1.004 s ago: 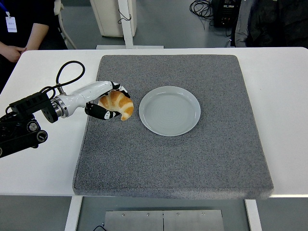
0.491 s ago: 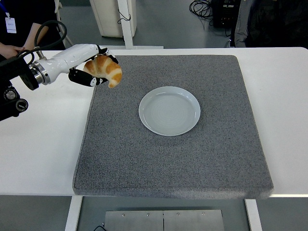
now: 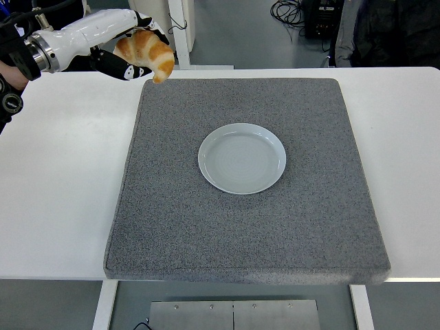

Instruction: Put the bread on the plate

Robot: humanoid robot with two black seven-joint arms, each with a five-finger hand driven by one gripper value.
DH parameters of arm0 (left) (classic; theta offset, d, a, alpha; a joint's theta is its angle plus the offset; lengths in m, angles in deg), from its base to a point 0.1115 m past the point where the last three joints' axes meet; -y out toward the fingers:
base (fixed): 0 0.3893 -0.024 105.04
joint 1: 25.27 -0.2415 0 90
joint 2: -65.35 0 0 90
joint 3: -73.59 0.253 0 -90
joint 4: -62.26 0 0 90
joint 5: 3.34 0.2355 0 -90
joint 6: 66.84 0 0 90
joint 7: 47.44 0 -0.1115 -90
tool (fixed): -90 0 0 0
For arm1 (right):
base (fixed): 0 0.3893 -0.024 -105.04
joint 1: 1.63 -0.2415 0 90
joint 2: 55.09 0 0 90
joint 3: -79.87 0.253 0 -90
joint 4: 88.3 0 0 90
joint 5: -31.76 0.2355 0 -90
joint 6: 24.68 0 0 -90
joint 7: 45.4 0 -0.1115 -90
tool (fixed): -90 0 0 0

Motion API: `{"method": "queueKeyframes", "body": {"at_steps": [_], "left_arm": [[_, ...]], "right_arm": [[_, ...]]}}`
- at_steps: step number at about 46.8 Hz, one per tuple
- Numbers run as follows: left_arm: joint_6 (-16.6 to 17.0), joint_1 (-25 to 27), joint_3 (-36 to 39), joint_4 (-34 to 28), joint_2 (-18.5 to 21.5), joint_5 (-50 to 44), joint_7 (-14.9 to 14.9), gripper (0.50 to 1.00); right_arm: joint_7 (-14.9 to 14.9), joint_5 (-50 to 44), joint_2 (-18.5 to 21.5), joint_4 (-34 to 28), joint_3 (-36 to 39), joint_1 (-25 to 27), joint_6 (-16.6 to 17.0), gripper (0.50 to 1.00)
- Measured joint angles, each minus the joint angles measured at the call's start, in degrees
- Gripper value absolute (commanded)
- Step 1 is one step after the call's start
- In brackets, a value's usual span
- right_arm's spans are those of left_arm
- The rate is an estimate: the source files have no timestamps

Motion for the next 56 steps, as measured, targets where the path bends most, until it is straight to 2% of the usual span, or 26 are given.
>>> {"method": "queueKeyframes", "body": {"at_steps": [4,15,35,40,56], "left_arm": [[-0.03,0.16,-0.08,0.77,-0.98,-0.08,0.1,0.5],[-0.04,0.26,-0.13,2.99,-7.68,-0.12,0.36,0.5],[-0.04,1.85,-0.25,8.38,-23.39,-1.25,0.48,0.5],[-0.03,2.08,0.09,8.86,-25.07,-1.32,0.48,0.5],[0.18,-0.74,1.94,9.62,-26.26,-0.53,0.45,0.5]], "right_arm": [[0.0,0.0,0.0,0.0,0.0,0.0,0.0,1.0],[0.0,0.0,0.0,-0.01,0.0,-0.01,0.0,1.0],[0.0,0.0,0.0,0.0,0.0,-0.01,0.0,1.0],[0.01,0.0,0.0,0.0,0.0,-0.01,0.0,1.0],[0.0,0.0,0.0,0.0,0.0,0.0,0.0,1.0]]}}
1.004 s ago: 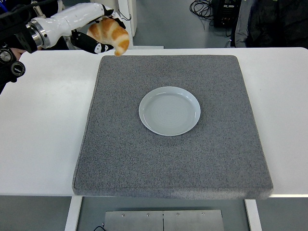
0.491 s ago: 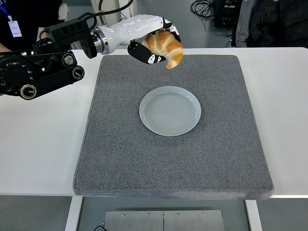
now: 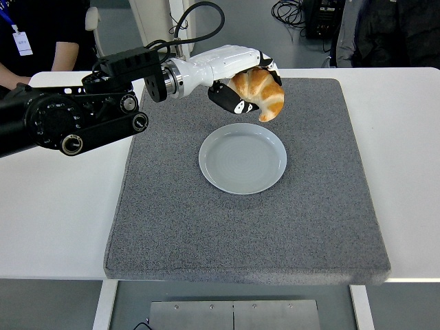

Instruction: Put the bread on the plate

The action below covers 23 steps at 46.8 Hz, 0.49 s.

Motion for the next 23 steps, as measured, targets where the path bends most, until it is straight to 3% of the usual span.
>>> {"method": "queueKeyframes", "body": {"at_steps": [23], "left_arm": [[0.45,-9.95,0.03,10.2,-7.84,0.11,-0.51,0.5]], "right_arm": [[0.01,0.0,0.0,0.0,0.01,-0.02,0.0,1.0]]}}
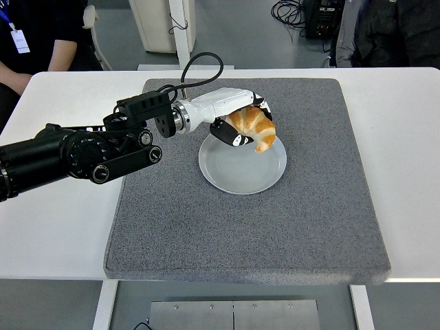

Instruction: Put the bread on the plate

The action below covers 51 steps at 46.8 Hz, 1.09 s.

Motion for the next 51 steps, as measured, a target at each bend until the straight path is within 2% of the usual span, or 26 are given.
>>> {"method": "queueKeyframes", "body": {"at_steps": [9,23,51], "left_arm": [[-0.02,-2.32,0.64,2.3,-2.0,0.02,0.0,0.5],[0.05,-2.91,3.72,2.9,-1.98,0.06,0.07,0.5],[0.04,-3.53,3.7,3.3,-1.95,-0.63,0.47,0.5]], "right_arm": [[0.0,0.0,0.0,-0.08,0.01,0.01,0.0,1.0],[0.0,0.0,0.0,-0.09,0.02,0.0,0.0,1.0],[0.0,0.0,0.0,-0.05,-0.01,0.01,0.0,1.0]]}}
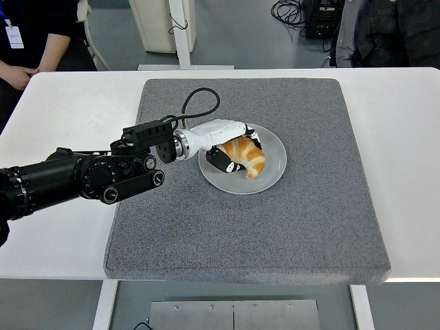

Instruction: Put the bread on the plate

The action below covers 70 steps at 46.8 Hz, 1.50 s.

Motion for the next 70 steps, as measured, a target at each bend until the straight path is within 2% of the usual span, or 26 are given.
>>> {"method": "queueKeyframes", "body": {"at_steps": [8,11,24,32,39,49,60,70], "left_arm": [[0.0,-0.3,-0.07,0.01,0.02,-0.14,0.05,0.5],[-0.01,-0.3,-0.08,0.01,0.07,-0.24,0.05,0.557],[-0.08,-0.48,-0.52,0.01,0.28,-2.05,0.06,0.711],[-0.16,-0.24,-0.38,0.0,0.24,-5.88,0.18,0.769],[-0.3,-0.24,-0.22,0.01,0.26,-6.07,0.22,0.843],[-0.41,-0.3,-0.18,-0.05,0.42,-6.16,0.22,0.91],[-0.52,-0.02,-0.69,-0.01,0.71,-7.03,0.23,0.937],[-0.87,4.02,-1.74,-0.15,1.54,-14.89,0.24,0.958]], "right_arm": [[0.0,0.0,0.0,-0.01,0.0,0.0,0.0,1.0],[0.0,0.0,0.0,0.0,0.0,0.0,0.0,1.0],[0.0,0.0,0.0,0.03,0.01,0.0,0.0,1.0],[0.0,0.0,0.0,0.05,0.01,-0.02,0.0,1.0],[0.0,0.0,0.0,0.04,0.0,0.0,0.02,1.0],[0.0,0.0,0.0,0.04,0.0,0.0,0.02,1.0],[0.0,0.0,0.0,0.05,0.0,0.0,0.03,1.0],[0.0,0.0,0.0,0.06,0.0,0.0,0.01,1.0]]}}
